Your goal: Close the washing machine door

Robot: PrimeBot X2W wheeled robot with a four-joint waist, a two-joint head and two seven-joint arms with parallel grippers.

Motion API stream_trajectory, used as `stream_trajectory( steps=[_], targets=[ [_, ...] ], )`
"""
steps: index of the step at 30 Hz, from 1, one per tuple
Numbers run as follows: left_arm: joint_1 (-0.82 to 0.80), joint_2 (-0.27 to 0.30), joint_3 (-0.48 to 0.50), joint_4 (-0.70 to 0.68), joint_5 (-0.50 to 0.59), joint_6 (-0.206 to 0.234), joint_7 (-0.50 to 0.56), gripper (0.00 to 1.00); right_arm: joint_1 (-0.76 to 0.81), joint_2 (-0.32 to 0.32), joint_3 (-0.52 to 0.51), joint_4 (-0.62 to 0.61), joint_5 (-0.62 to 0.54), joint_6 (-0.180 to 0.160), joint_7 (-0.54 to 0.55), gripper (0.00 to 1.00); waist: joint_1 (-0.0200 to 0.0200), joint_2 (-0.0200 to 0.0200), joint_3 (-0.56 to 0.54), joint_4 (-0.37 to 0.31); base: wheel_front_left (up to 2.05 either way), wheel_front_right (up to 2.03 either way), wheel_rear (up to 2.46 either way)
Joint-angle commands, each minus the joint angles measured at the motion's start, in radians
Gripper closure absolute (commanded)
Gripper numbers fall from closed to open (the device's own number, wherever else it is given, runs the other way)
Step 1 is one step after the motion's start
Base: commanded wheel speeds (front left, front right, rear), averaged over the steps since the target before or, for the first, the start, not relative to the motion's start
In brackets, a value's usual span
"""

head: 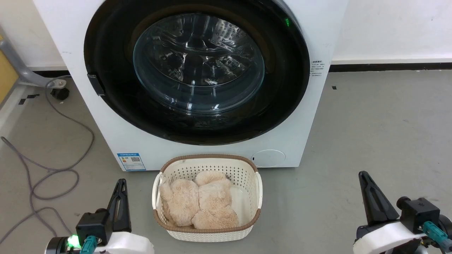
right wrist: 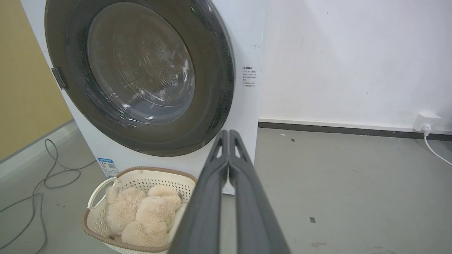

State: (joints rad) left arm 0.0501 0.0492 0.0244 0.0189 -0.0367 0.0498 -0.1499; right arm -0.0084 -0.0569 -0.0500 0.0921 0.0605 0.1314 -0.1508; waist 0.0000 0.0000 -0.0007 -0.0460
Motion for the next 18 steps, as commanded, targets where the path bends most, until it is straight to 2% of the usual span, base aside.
stream_trajectory(
  steps=[1,18],
  targets=[
    [-0.015,0.000,-0.001,-0.005,0.010,-0.002,0.008,1.00,0.004,0.003,0.004,-0.009,-0.011,0.000,0.008,1.00,0.0000,0.0000,0.000,0.001,0.00,0.00,0.00],
    [-0.024,0.001,-0.006,-0.008,0.017,-0.014,0.043,1.00,0.005,0.004,0.016,-0.029,-0.023,0.000,0.043,1.00,0.0000,0.0000,0.000,0.012,0.00,0.00,0.00]
  ],
)
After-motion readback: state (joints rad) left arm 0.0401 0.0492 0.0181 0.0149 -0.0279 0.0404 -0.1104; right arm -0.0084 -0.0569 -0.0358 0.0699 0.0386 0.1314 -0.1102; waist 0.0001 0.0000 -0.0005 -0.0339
